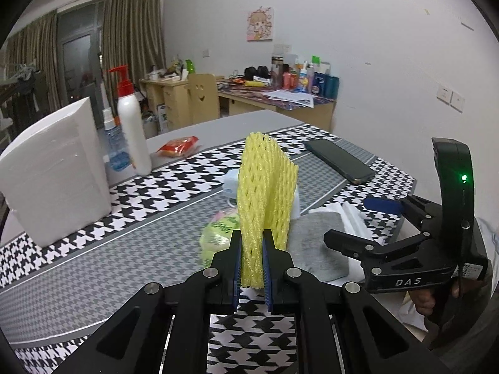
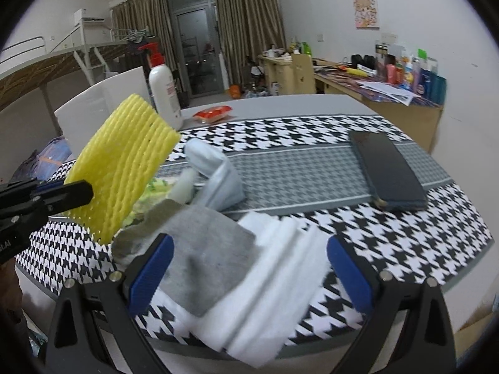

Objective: Organize soft objects
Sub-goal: 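Lift the yellow mesh with the left gripper while the right gripper grasps the grey sock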

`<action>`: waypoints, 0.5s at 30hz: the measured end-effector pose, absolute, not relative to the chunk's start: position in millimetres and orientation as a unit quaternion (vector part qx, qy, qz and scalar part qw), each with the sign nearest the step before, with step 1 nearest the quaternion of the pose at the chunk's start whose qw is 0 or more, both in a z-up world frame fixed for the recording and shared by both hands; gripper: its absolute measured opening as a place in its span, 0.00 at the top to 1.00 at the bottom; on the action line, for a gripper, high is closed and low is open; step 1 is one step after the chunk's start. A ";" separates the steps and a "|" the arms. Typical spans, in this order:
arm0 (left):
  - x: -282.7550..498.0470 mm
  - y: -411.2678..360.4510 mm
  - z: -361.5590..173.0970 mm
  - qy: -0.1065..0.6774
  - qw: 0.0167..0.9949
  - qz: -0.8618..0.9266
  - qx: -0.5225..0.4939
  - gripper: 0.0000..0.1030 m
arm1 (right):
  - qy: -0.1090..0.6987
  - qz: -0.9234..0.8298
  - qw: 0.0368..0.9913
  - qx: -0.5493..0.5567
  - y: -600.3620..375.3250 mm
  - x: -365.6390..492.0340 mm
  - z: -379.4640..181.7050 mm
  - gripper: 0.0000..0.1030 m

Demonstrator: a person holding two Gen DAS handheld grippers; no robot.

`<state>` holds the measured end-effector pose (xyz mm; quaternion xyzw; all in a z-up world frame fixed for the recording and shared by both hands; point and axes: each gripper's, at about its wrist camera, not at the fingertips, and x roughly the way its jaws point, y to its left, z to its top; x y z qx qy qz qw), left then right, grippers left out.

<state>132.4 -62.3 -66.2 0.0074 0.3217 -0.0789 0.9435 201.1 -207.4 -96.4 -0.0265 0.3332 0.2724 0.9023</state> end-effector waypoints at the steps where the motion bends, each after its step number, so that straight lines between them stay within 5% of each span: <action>1: 132.8 -61.0 -66.8 0.324 0.943 -0.076 0.007 0.88 | 0.333 0.281 0.900 -0.025 -205.4 201.2 -96.4 0.03; 9: 132.5 -55.2 -68.3 0.328 0.942 -0.069 0.005 0.88 | 0.348 0.320 0.881 -0.023 -191.7 210.3 -102.8 0.11; 15: 134.9 -53.1 -69.6 0.332 0.941 -0.067 0.000 0.88 | 0.382 0.338 0.859 -0.029 -183.4 210.0 -111.9 0.38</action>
